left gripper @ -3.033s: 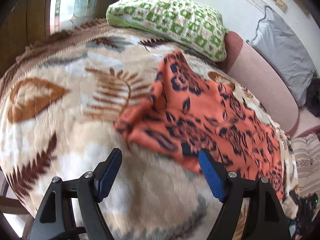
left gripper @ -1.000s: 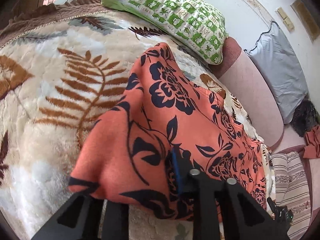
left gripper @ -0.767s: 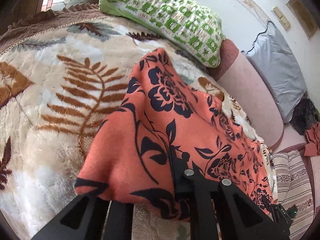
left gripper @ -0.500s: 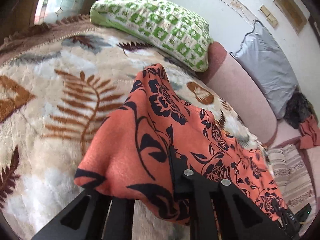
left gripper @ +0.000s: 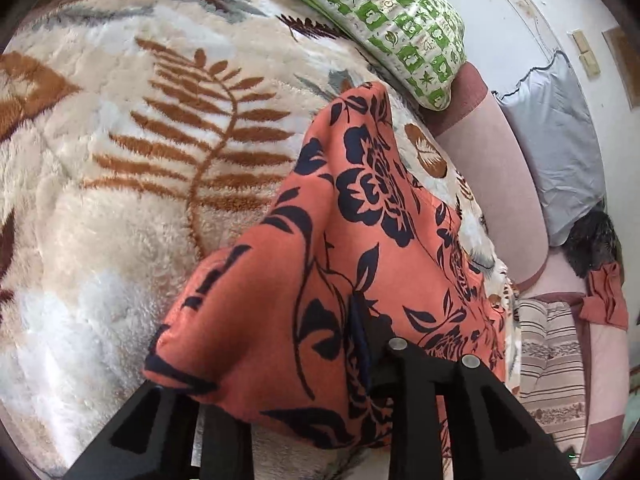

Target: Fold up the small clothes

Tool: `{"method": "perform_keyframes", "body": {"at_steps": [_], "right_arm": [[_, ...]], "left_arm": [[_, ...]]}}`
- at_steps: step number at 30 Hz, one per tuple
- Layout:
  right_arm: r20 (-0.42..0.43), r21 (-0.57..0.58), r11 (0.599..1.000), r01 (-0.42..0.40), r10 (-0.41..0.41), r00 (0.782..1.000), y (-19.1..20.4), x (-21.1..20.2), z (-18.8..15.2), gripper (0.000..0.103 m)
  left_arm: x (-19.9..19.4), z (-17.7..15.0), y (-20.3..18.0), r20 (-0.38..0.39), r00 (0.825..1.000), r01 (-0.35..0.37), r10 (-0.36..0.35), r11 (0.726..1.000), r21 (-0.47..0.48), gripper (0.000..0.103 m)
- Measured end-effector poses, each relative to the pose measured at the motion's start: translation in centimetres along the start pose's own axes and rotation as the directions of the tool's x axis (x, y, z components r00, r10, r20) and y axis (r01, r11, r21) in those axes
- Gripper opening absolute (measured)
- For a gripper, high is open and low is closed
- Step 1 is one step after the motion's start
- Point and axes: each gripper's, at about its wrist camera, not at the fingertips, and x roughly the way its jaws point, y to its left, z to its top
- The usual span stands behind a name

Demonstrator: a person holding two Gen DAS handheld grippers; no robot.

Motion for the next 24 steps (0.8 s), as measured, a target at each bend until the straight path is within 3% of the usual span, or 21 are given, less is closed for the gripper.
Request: {"method": "perform_keyframes", "body": {"at_steps": [3,6,8,12,15,16,19,20,22,24], "right_arm": [[-0.065,-0.158,0.983,-0.09,0.08,0.995,4.4,0.9,-0.7,0.064],[-0.222,-0.334,0.918,-0.211,0.141,0.965,11.8,4.1,-4.4,0.058],[-0.312,-0.407,0.873,-0.269,0.144,0.939,15.6,6.2,-7.4,0.037],[-0.436,-0.545,0.765,-0.343,0.091,0.895,22.5,10.4,-14.0,0.036],[-0.54,-0.566,0.743,-0.359,-0.005,0.841,24.8,15.3,-17.2,0.036],[-0.539,-0.582,0.741,-0.334,-0.044,0.841,25.1,17.2,-17.8,0.036],[-0.42,-0.662,0.702,-0.263,-0.057,0.906,27.1,19.4,-17.4,0.035],[-0.399,-0.672,0.703,-0.232,-0.079,0.914,27.4,19.9,-17.1,0.035],[-0.414,-0.629,0.743,-0.229,-0.07,0.908,28.1,20.2,-16.2,0.035],[-0.437,-0.601,0.739,-0.304,0.015,0.9,29.3,18.9,-16.1,0.036]], "left_arm": [[0.0,0.3,-1.0,0.037,0.999,-0.036,0.035,0.999,0.024,0.024],[-0.4,0.0,-2.0,0.071,0.995,-0.074,0.069,0.994,0.076,0.018],[-0.5,0.0,-2.3,0.079,0.993,-0.09,0.083,0.991,0.097,0.017],[-0.5,0.2,-1.9,0.062,0.995,-0.085,0.08,0.992,0.089,0.017],[-0.5,0.1,-2.0,0.057,0.995,-0.094,0.088,0.99,0.109,0.016],[-0.5,0.0,-2.0,0.059,0.994,-0.093,0.087,0.989,0.114,0.016],[-0.5,0.0,-2.0,0.054,0.995,-0.088,0.082,0.989,0.122,0.015],[-0.6,0.0,-1.8,0.049,0.996,-0.08,0.075,0.99,0.118,0.015],[-0.7,0.0,-1.6,0.043,0.997,-0.069,0.065,0.992,0.105,0.015],[-0.8,-0.1,-1.3,0.036,0.998,-0.059,0.056,0.994,0.091,0.015]]}}
